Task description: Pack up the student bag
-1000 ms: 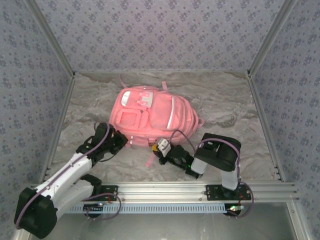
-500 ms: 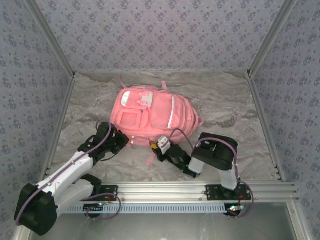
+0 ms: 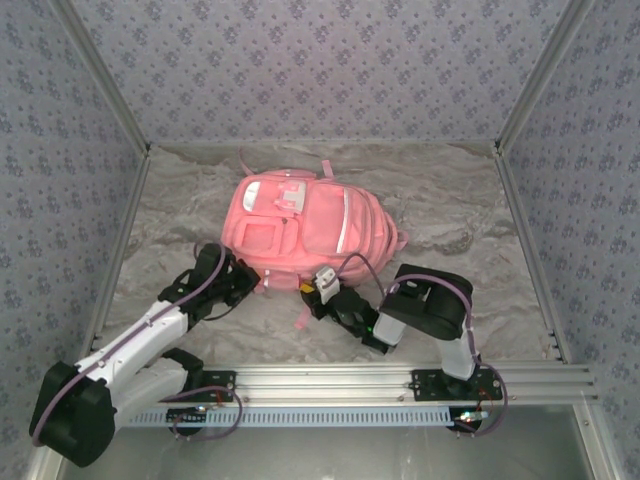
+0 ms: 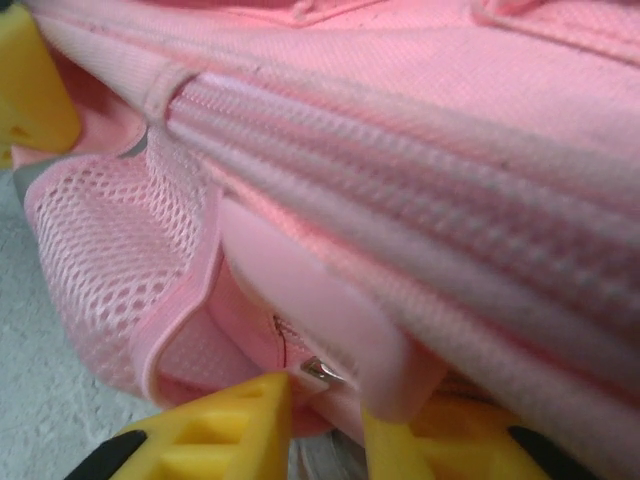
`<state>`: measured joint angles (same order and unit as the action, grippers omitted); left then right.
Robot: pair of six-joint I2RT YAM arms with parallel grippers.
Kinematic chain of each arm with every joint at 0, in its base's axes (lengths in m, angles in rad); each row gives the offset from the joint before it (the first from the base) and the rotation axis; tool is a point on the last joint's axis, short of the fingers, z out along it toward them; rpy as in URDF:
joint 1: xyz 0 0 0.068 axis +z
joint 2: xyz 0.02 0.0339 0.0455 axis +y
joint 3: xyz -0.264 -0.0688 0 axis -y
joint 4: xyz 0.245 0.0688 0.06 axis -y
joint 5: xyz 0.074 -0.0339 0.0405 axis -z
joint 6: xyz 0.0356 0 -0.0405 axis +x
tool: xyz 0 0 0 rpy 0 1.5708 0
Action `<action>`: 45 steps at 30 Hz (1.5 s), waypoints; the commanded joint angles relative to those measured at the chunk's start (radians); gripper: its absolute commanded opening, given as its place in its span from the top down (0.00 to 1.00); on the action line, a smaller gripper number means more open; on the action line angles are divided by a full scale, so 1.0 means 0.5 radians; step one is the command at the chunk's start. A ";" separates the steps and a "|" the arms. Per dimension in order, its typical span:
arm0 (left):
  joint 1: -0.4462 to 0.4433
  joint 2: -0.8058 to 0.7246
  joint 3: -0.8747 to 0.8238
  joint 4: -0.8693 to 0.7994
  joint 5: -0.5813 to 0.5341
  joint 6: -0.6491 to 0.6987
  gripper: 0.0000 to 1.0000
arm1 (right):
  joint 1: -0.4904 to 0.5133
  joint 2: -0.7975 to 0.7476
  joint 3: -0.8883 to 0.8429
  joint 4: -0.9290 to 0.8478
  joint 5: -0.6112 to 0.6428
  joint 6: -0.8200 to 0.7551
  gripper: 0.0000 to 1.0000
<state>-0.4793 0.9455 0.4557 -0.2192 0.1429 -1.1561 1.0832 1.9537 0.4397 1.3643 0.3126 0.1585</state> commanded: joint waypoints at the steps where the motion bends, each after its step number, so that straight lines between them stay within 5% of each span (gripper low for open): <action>1: -0.037 0.022 -0.003 0.066 0.046 -0.019 1.00 | -0.030 0.052 0.110 0.077 0.050 0.130 0.80; 7: -0.047 0.007 -0.072 0.112 0.031 -0.077 1.00 | -0.111 0.082 0.207 -0.004 0.057 0.492 0.78; 13: -0.047 -0.037 -0.086 0.086 -0.020 -0.070 1.00 | -0.121 -0.076 0.399 -0.771 0.079 0.614 0.98; 16: -0.025 -0.042 -0.075 0.061 -0.027 -0.053 1.00 | -0.134 -0.138 0.361 -0.897 0.130 0.653 1.00; 27: 0.083 -0.071 -0.046 -0.028 -0.024 0.025 1.00 | -0.232 -0.309 0.061 -0.710 0.146 0.689 1.00; 32: 0.082 -0.059 -0.034 -0.016 0.010 0.050 1.00 | -0.241 -0.266 0.057 -0.489 -0.188 0.585 1.00; 37: 0.084 -0.046 -0.012 -0.033 0.035 0.096 1.00 | -0.291 -0.052 0.010 0.065 -0.513 0.796 0.79; 45: 0.079 -0.062 -0.028 -0.046 0.056 0.094 1.00 | -0.342 0.066 0.155 0.034 -0.634 1.117 0.69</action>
<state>-0.4446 0.9253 0.4282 -0.1982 0.1459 -1.1328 0.9161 1.9659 0.4767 1.3293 0.0402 0.6376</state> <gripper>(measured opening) 0.038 0.311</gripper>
